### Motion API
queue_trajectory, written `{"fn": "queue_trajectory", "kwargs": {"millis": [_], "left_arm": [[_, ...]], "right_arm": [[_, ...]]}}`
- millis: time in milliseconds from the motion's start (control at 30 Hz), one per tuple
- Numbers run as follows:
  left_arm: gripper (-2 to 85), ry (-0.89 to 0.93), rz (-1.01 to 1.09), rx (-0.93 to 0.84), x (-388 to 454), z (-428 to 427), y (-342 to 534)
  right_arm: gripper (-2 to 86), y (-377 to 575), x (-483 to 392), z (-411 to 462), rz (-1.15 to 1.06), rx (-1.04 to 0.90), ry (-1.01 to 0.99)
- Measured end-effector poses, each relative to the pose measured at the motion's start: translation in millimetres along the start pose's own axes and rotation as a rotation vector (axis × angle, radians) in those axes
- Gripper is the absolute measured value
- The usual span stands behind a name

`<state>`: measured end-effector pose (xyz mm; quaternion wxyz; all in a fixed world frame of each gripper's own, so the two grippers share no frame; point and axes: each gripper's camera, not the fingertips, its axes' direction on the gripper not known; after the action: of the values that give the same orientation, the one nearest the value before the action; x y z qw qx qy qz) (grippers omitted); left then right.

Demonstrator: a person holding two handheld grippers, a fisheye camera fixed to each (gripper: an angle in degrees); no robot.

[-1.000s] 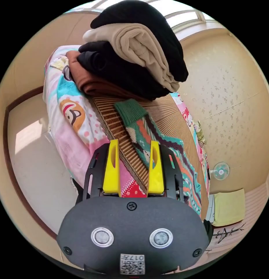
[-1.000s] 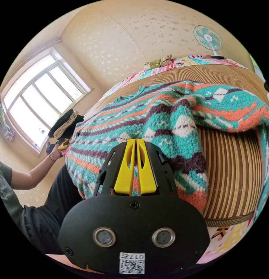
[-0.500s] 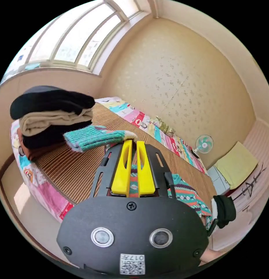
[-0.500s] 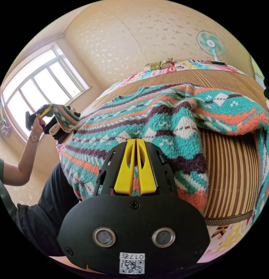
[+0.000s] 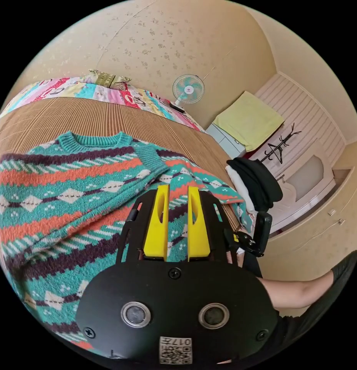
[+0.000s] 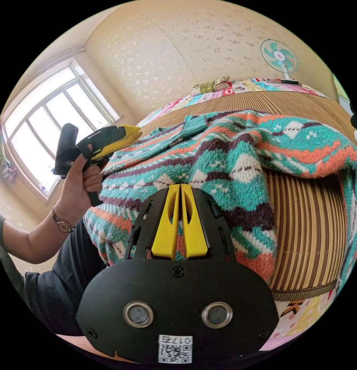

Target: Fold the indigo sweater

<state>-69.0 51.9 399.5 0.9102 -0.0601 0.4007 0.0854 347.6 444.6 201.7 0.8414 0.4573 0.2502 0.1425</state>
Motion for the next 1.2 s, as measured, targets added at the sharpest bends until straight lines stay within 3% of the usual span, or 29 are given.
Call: {"fn": "queue_trajectory", "kwargs": {"millis": [100,267,333,400,467,567,700,733,800,900,967,1067,1200], "left_arm": [[7.3,-0.211,-0.008,0.015,-8,-49,25],[5.1,-0.537,-0.035,-0.241,-65,-31,89],[2.9,-0.403,-0.010,-0.042,-76,-56,122],[0.5,-0.366,-0.095,-0.067,-95,-55,123],[-0.3,-0.314,-0.132,-0.064,-107,-56,127],[-0.7,-0.286,-0.124,-0.047,-112,-56,136],[-0.9,-0.322,-0.100,-0.047,-108,-51,143],[-0.9,-0.328,-0.094,-0.045,-107,-50,145],[-0.9,-0.331,-0.086,-0.044,-107,-49,147],[-0.9,-0.335,-0.080,-0.045,-107,-47,149],[-0.9,-0.335,-0.080,-0.044,-106,-46,150],[-0.9,-0.332,-0.082,-0.044,-106,-46,150],[-0.9,-0.326,-0.089,-0.047,-105,-46,148]], "right_arm": [[0.6,-7,7,-10,-0.001,-0.001,0.004],[1.4,-24,25,-32,0.041,-0.016,-0.033],[2.2,-28,36,-48,0.124,-0.008,-0.076],[4.0,-20,55,-78,0.294,0.099,-0.144],[10.6,13,90,-126,0.587,0.363,-0.248],[20.5,41,144,-161,0.917,0.580,-0.413],[19.3,23,197,-201,0.997,0.724,-0.500],[11.8,6,202,-218,1.002,0.735,-0.452],[6.1,-42,185,-242,0.887,0.678,-0.298],[5.1,-142,86,-250,0.428,0.601,-0.088],[6.5,-195,-15,-204,0.042,0.512,-0.095],[7.5,-221,-102,-91,-0.251,0.219,-0.109],[5.7,-198,-119,73,-0.177,-0.254,-0.108]]}}
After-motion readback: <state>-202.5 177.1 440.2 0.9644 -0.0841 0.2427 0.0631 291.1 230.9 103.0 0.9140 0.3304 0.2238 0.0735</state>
